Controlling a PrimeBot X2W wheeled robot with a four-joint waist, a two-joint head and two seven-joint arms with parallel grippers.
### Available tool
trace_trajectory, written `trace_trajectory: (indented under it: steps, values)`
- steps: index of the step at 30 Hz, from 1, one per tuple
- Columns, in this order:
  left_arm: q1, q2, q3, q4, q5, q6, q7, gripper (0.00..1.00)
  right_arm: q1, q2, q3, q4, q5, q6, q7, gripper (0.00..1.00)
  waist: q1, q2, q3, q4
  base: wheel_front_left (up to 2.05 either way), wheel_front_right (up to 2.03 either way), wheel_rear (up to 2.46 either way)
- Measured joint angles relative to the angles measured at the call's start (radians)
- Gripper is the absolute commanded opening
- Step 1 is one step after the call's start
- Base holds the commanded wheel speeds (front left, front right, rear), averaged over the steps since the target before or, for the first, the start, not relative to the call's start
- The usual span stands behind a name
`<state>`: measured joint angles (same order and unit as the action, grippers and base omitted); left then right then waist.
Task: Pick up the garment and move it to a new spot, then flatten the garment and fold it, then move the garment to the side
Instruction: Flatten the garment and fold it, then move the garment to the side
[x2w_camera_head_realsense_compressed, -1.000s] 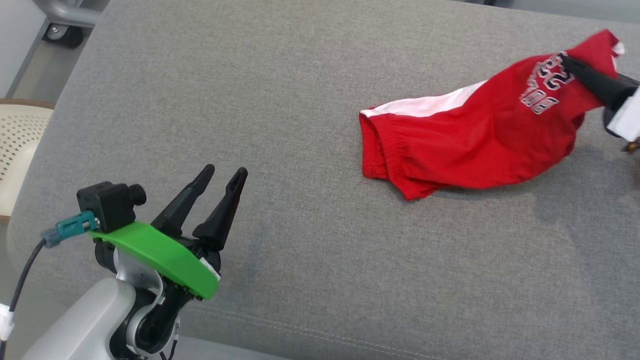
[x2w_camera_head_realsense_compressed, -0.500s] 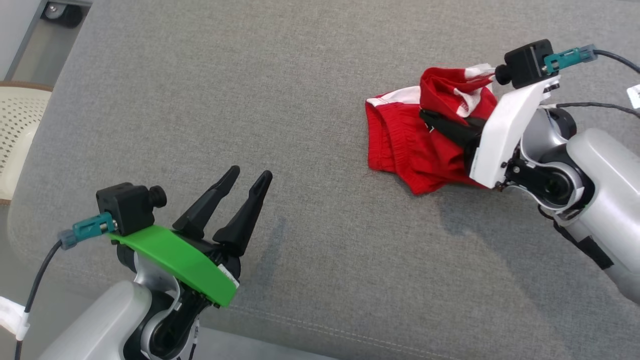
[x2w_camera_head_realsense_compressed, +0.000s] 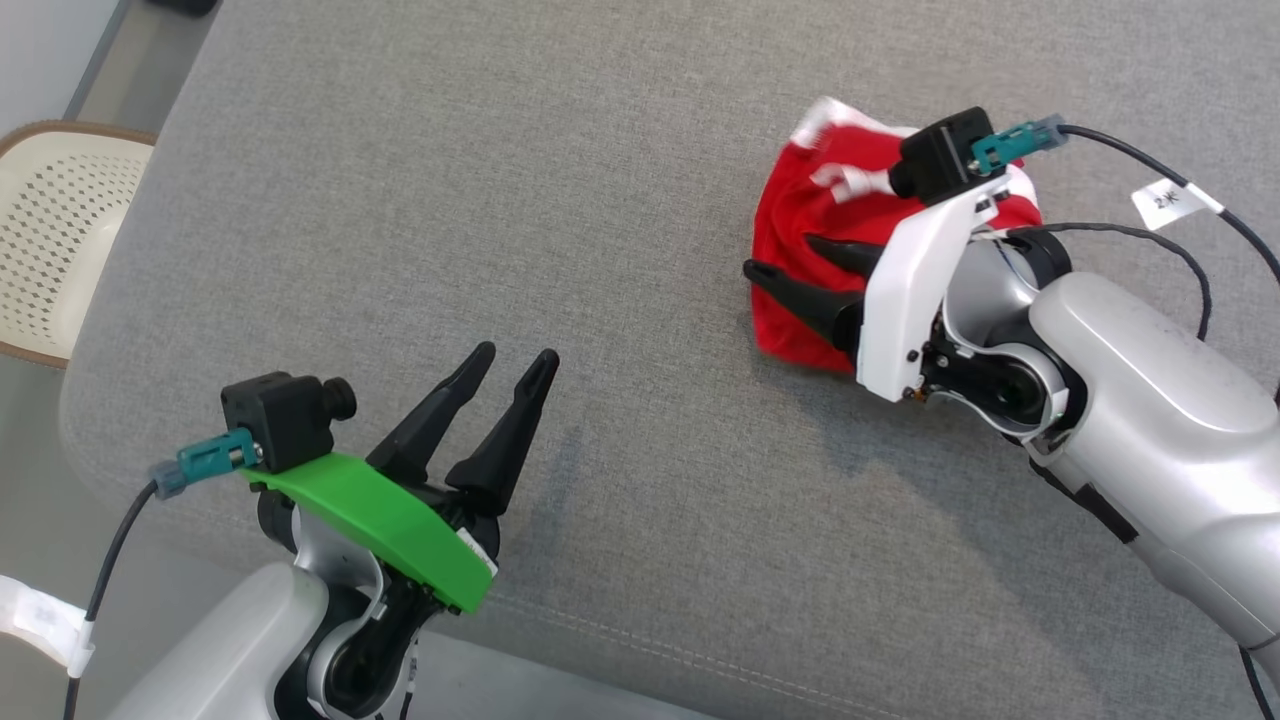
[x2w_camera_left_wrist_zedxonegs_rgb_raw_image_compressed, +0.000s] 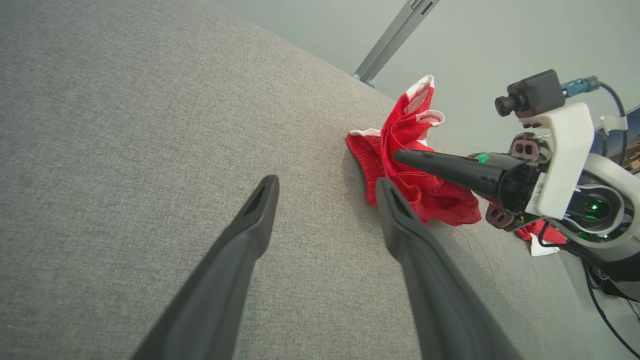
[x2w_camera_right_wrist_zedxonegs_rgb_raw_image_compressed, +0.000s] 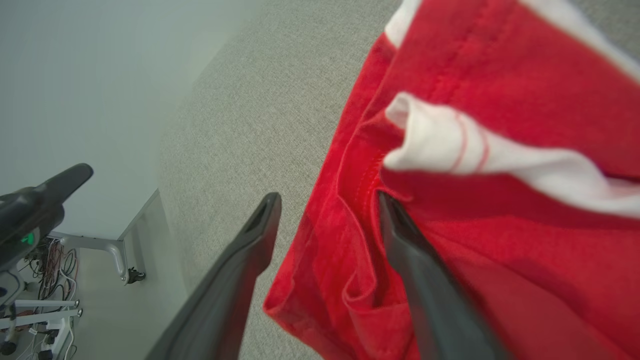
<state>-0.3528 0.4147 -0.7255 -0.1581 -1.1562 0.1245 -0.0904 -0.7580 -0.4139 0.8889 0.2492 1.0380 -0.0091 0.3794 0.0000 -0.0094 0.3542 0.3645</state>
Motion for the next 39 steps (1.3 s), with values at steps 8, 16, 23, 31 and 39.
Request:
trace_trajectory:
  steps: [8,16,23,31,39]
  values:
    - [0.008,-0.004,0.01,0.024,-0.001,0.0,-0.009,1.0,-0.021,0.011,0.036,-0.025,-0.009,0.046,0.016,1.0,0.0,0.0,-0.044,-0.001,0.0,0.0,0.0]
    - [0.046,0.019,0.041,0.013,-0.001,0.0,-0.026,1.0,-0.006,-0.084,-0.043,-0.03,0.01,0.015,-0.003,1.0,0.0,0.0,-0.065,-0.03,0.0,0.0,0.0]
    - [0.046,0.021,0.04,-0.021,0.045,0.0,-0.029,1.0,0.086,-0.187,-0.165,0.04,0.082,-0.046,-0.062,1.0,0.0,0.0,-0.033,-0.039,0.0,0.0,0.0]
    - [0.045,0.017,0.045,-0.017,0.06,0.0,-0.038,1.0,0.195,-0.13,-0.237,0.073,0.25,-0.031,-0.097,1.0,0.0,0.0,-0.007,-0.029,0.0,0.0,0.0]
    - [0.045,0.013,0.044,-0.007,0.078,0.0,-0.038,1.0,0.211,-0.086,-0.258,0.09,0.302,-0.001,-0.106,0.2,0.0,0.0,-0.009,-0.006,0.0,0.0,0.0]
